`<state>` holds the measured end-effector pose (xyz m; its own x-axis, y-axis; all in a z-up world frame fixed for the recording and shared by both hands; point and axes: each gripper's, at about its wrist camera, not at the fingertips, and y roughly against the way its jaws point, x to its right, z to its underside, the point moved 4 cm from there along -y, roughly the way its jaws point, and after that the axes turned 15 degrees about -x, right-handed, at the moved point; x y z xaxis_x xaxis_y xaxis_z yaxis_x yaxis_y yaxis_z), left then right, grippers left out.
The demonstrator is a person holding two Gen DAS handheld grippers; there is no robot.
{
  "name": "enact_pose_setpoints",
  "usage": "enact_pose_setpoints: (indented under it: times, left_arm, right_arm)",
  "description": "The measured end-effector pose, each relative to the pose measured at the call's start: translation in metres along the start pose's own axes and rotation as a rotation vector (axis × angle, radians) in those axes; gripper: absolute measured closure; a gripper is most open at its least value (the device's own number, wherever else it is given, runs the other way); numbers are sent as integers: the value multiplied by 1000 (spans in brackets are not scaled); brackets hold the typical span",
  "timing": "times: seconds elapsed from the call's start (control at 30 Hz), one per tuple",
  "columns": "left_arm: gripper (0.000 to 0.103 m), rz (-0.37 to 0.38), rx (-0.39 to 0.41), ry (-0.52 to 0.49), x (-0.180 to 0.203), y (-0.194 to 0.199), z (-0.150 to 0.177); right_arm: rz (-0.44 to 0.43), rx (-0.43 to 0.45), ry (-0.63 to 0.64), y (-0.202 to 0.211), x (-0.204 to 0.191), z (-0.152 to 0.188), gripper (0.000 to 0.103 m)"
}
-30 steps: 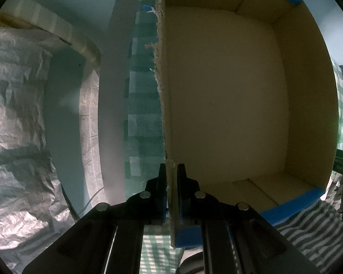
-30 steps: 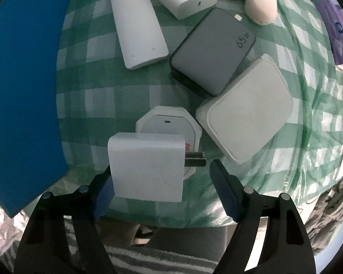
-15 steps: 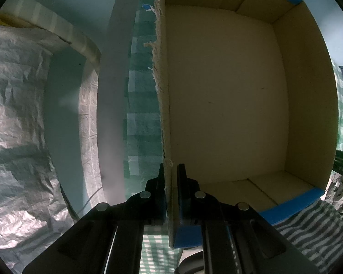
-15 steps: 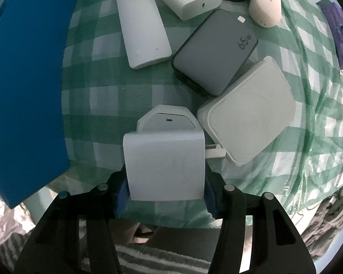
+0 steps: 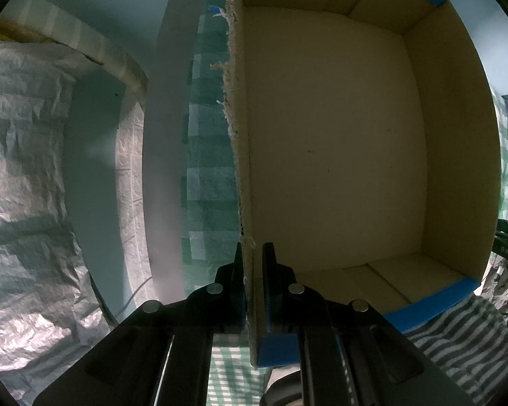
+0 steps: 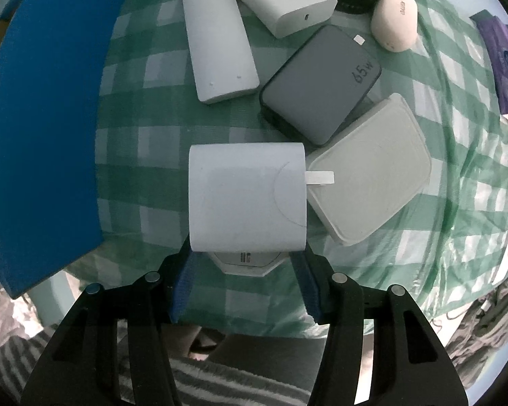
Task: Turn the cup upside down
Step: 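Close the right gripper on the white square charger, then lift the white charger with the right gripper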
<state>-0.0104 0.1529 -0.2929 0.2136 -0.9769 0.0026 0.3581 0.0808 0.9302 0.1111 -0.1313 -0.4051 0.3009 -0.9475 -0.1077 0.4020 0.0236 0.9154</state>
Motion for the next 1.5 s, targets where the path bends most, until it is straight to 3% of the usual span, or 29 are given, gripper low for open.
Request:
enact_pose_setpoints:
  times: [0.1, 0.2, 0.3, 0.4, 0.53, 0.57, 0.6, 0.8, 1.07, 1.5]
  left_arm:
    - [95, -1, -3, 1, 0, 0, -1]
    - [95, 0, -1, 1, -1, 1, -1]
    - [95, -2, -2, 0, -1, 1, -2]
    - [95, -5, -3, 0, -1, 0, -3]
    - [95, -6, -4, 0, -1, 0, -3]
    - [95, -7, -5, -1, -1, 1, -3]
    - [95, -10, -6, -2, 0, 1, -3]
    - [95, -8, -10, 2, 0, -1, -2]
    - [95, -12, -14, 1, 1, -1, -1]
    - [95, -14, -20, -3, 0, -3, -1]
  right_arm:
    - [5, -20, -1, 3, 7, 15, 49]
    - [4, -17, -22, 3, 4, 3, 48]
    - [16, -6, -41, 8, 8, -4, 39]
    - [-22, -17, -53, 6, 7, -15, 39]
    - [3, -37, -49, -9, 13, -26, 39]
    - [5, -40, -54, -18, 23, -27, 41]
    - [-2, -42, -57, -18, 24, -34, 50]
    - [-27, -28, -36, -18, 19, -33, 50]
    - [1, -10, 16, -28, 11, -29, 50]
    - [-38, 11, 26, -47, 29, -32, 50]
